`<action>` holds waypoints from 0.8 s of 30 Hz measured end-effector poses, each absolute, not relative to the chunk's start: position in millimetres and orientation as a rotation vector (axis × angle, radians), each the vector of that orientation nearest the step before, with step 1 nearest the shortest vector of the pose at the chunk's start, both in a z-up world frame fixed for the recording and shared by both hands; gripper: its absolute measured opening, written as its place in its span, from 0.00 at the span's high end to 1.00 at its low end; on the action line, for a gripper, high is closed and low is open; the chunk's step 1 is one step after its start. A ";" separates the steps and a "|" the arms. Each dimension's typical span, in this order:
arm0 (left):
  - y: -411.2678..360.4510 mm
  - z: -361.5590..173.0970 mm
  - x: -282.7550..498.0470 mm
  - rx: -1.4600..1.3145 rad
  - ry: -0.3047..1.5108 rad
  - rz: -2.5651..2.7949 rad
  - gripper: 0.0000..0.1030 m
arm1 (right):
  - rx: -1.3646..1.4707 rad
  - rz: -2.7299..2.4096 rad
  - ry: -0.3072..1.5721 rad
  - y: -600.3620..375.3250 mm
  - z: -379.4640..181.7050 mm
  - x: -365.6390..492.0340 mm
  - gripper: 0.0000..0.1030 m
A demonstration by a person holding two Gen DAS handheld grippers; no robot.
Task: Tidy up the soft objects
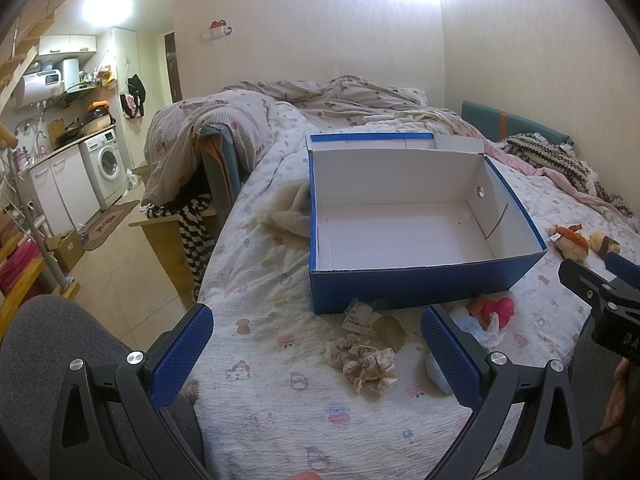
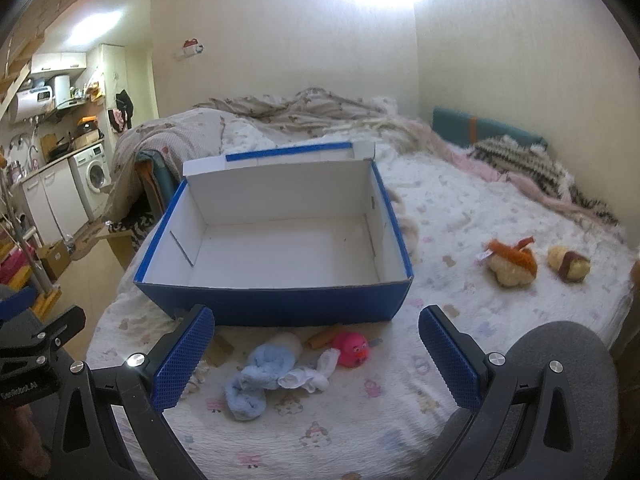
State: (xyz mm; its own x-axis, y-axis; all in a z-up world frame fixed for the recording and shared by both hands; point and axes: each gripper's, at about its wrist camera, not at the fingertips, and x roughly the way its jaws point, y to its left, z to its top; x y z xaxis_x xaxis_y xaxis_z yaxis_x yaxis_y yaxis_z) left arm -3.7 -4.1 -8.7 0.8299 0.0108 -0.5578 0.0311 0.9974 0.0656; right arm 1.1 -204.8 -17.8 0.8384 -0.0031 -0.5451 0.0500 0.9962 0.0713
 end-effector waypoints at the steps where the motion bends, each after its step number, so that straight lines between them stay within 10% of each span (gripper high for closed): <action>1: -2.6 -7.5 -4.1 0.061 0.595 -0.015 0.00 | 0.100 -0.019 0.591 -206.4 -19.0 3.1 0.00; 24: 32.9 -42.6 89.8 -0.030 0.991 0.058 0.00 | 0.308 0.141 0.993 -244.1 -77.3 92.8 0.00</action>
State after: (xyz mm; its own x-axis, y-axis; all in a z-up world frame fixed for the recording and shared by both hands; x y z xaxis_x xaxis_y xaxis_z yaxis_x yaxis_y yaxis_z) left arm 89.8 32.9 -42.6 0.5469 0.0351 -0.8365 -0.0624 0.9980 0.0011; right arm 92.8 -244.1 -77.3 0.5413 0.2563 -0.8008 0.0227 0.9476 0.3186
